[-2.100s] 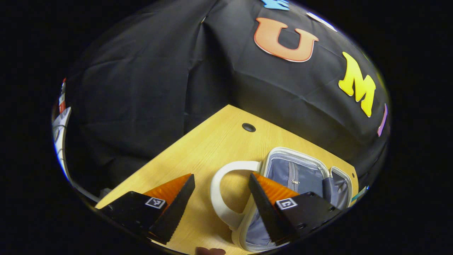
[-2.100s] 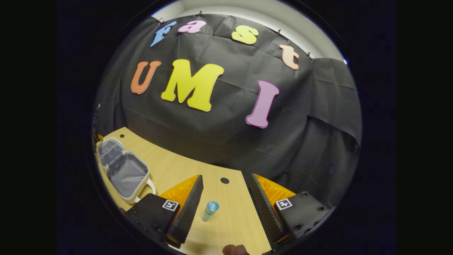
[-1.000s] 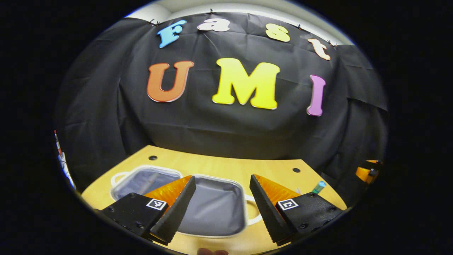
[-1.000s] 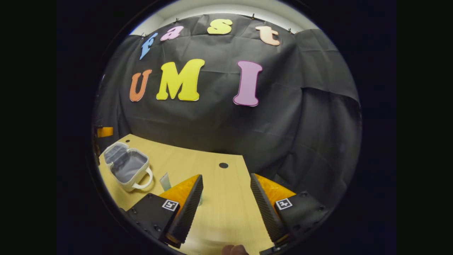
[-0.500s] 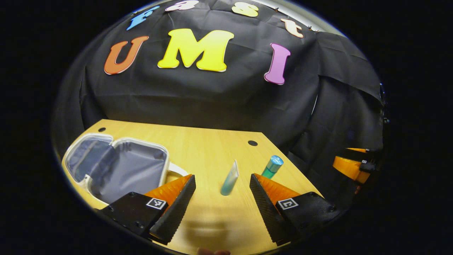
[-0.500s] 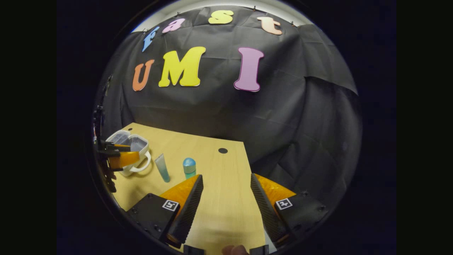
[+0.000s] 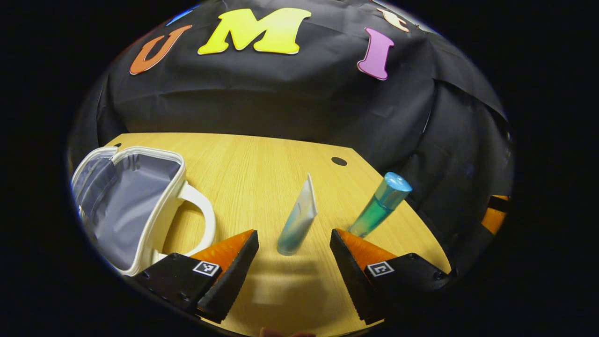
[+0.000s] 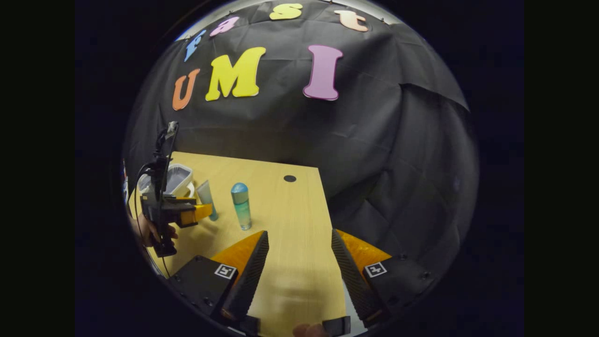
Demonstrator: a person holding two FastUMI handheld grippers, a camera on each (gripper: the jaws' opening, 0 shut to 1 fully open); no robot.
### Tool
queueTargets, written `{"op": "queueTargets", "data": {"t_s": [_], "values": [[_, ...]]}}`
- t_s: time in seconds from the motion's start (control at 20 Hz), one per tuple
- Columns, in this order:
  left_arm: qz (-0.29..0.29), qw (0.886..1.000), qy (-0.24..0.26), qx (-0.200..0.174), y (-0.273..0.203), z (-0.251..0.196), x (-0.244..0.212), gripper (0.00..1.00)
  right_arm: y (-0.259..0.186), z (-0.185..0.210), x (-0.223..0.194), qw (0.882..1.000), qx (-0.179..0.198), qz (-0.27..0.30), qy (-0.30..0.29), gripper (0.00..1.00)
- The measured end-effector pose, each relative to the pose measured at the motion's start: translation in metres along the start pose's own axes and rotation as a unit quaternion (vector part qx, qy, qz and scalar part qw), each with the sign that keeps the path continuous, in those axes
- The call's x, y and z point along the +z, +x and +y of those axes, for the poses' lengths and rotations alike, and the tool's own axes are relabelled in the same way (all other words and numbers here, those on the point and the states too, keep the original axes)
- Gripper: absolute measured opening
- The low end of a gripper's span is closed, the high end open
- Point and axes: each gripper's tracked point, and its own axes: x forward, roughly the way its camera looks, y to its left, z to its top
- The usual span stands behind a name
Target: First open the suitcase, pack the skin care products into it, and then close the suitcase.
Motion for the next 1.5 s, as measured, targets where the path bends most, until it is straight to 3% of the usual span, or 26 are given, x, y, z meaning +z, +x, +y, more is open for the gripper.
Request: {"op": "queueTargets", "data": {"t_s": [0.3,0.35,0.4,0.5,0.6,0.7,1.15,1.2,1.25,1.3,1.5], "values": [[0.021,1.0,0.004,0.0,0.03,0.001,-0.012,0.94,0.008,-0.004,-0.001,1.0,0.006,0.001,-0.008,0.8],[0.024,1.0,0.005,0.003,0.032,0.002,-0.014,0.82,0.011,-0.005,-0.001,1.0,0.007,0.003,-0.008,0.81],[0.025,1.0,0.003,0.003,0.033,0.003,-0.015,0.81,0.013,-0.004,-0.001,1.0,0.012,0.005,-0.004,0.8],[0.03,1.0,0.002,0.005,0.035,0.003,-0.019,0.62,0.017,0.002,-0.006,1.0,0.021,0.01,-0.002,0.8],[0.032,0.999,0.006,0.006,0.037,0.005,-0.019,0.5,0.027,0.014,-0.008,0.999,0.037,0.013,-0.001,0.8],[0.032,0.999,0.013,0.002,0.038,0.004,-0.019,0.45,0.039,0.031,-0.01,0.998,0.055,0.015,-0.005,0.8],[0.018,0.998,0.04,-0.04,0.017,-0.007,0.002,0.36,0.106,0.108,-0.017,0.99,0.136,0.026,-0.015,0.8],[0.022,0.998,0.037,-0.043,0.012,-0.007,0.003,0.35,0.114,0.116,-0.017,0.989,0.143,0.028,-0.016,0.81],[0.024,0.998,0.028,-0.049,0.006,-0.009,0.005,0.42,0.12,0.127,-0.02,0.987,0.156,0.036,-0.022,0.8],[0.019,0.998,0.018,-0.049,-0.002,-0.008,0.011,0.34,0.128,0.136,-0.022,0.986,0.163,0.042,-0.023,0.8],[-0.006,0.999,-0.013,-0.039,-0.038,0.003,0.04,0.34,0.157,0.155,-0.032,0.984,0.162,0.073,0.012,0.81]]}}
